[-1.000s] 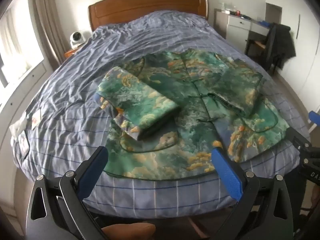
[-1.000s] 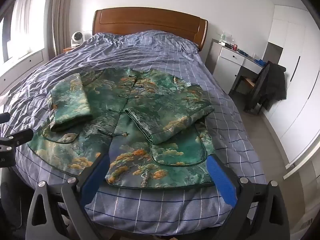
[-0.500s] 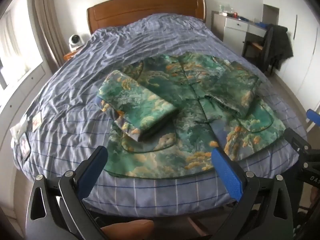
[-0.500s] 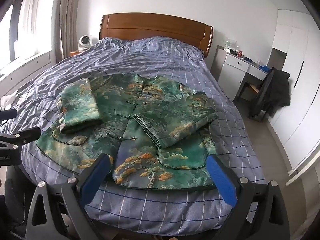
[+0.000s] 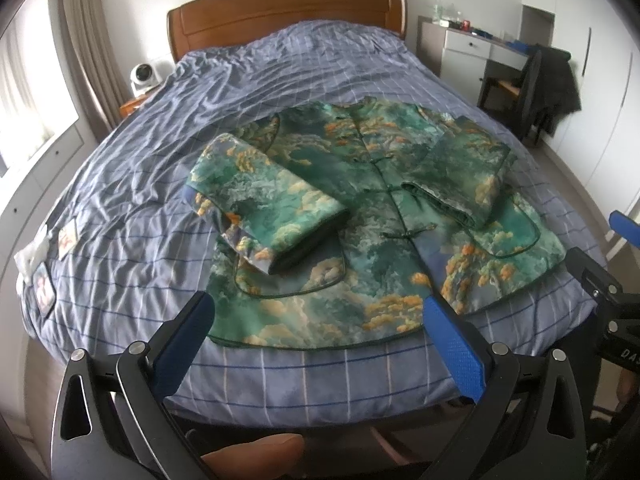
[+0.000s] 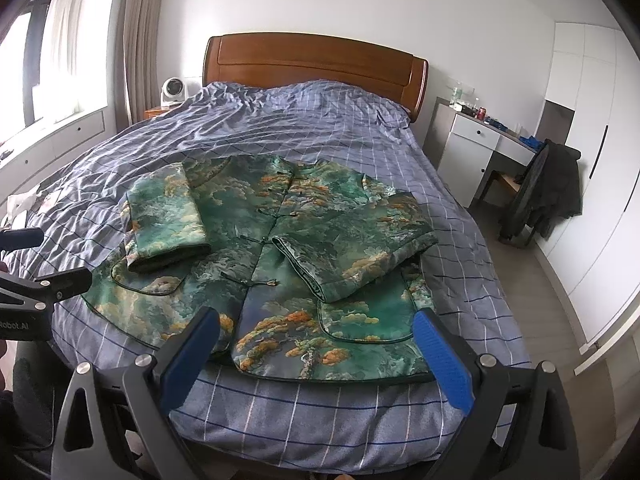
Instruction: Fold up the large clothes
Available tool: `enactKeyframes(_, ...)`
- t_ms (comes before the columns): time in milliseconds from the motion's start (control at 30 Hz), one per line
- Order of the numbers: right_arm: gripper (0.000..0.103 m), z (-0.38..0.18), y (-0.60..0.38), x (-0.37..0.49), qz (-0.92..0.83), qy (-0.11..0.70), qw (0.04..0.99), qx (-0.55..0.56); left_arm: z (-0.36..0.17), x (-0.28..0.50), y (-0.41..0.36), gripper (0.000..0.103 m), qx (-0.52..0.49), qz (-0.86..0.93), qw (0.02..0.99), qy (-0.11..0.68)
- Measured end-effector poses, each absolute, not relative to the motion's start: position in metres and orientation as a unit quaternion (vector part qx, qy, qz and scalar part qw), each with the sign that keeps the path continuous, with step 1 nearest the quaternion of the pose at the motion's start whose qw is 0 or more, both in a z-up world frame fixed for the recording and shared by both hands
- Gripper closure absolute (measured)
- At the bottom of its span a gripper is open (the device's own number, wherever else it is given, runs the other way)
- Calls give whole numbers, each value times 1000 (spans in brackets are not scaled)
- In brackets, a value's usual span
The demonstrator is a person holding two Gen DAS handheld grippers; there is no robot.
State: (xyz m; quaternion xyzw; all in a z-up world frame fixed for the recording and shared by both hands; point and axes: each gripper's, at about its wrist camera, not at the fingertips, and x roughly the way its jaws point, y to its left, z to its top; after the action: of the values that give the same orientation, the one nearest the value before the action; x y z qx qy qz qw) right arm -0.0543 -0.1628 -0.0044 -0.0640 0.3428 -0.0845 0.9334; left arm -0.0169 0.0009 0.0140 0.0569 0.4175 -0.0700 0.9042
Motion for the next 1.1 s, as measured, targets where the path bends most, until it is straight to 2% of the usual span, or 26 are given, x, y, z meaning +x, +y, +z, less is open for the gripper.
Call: enactKeyframes(1100, 4, -9, -158, -54, -82, 342, 934, -64, 12, -19, 2, 0, 57, -73, 904, 417)
